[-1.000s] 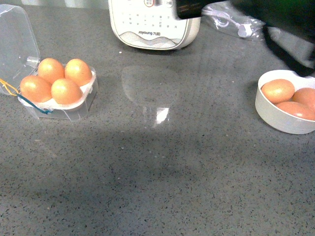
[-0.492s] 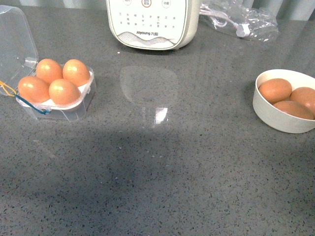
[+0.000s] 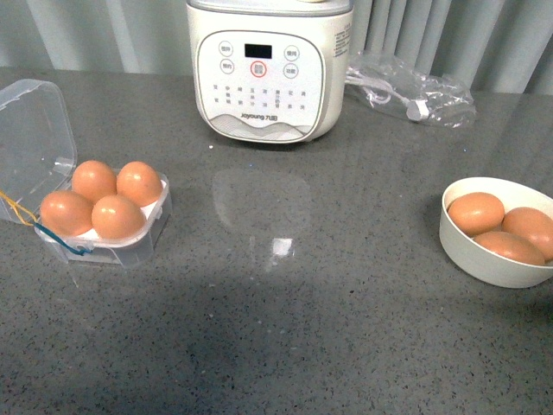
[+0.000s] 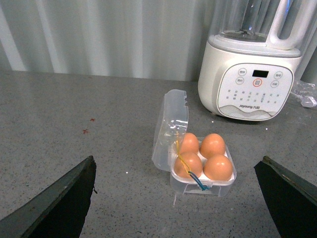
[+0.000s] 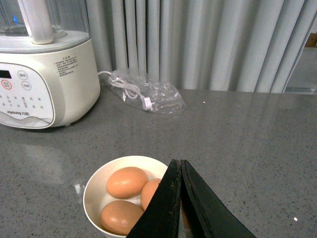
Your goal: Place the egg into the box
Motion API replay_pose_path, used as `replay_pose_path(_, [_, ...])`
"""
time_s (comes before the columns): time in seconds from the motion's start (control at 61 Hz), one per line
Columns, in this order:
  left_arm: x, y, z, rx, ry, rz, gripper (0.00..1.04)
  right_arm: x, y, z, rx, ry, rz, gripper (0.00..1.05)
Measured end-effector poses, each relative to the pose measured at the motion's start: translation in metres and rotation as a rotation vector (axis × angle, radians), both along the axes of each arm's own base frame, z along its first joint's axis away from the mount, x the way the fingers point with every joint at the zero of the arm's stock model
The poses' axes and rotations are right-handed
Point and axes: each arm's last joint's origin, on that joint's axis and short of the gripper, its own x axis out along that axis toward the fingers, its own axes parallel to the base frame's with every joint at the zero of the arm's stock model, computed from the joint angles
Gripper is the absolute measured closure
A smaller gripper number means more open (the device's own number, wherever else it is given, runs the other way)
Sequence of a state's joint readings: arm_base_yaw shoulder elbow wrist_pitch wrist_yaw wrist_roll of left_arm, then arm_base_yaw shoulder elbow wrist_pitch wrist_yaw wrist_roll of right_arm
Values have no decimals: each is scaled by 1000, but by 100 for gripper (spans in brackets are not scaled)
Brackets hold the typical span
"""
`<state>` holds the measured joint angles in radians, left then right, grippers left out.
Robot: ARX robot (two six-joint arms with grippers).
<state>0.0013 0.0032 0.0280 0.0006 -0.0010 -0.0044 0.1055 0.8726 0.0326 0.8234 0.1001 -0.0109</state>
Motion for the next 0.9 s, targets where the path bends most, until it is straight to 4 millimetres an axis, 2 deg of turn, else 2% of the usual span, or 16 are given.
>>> replay_pose_path(0.213, [0, 0, 0, 0, 0, 0, 7, -13, -13, 1, 2, -2, -7, 102])
replay_pose_path(0.902, [0, 0, 0, 0, 0, 0, 7, -38, -13, 6, 2, -23, -4, 102])
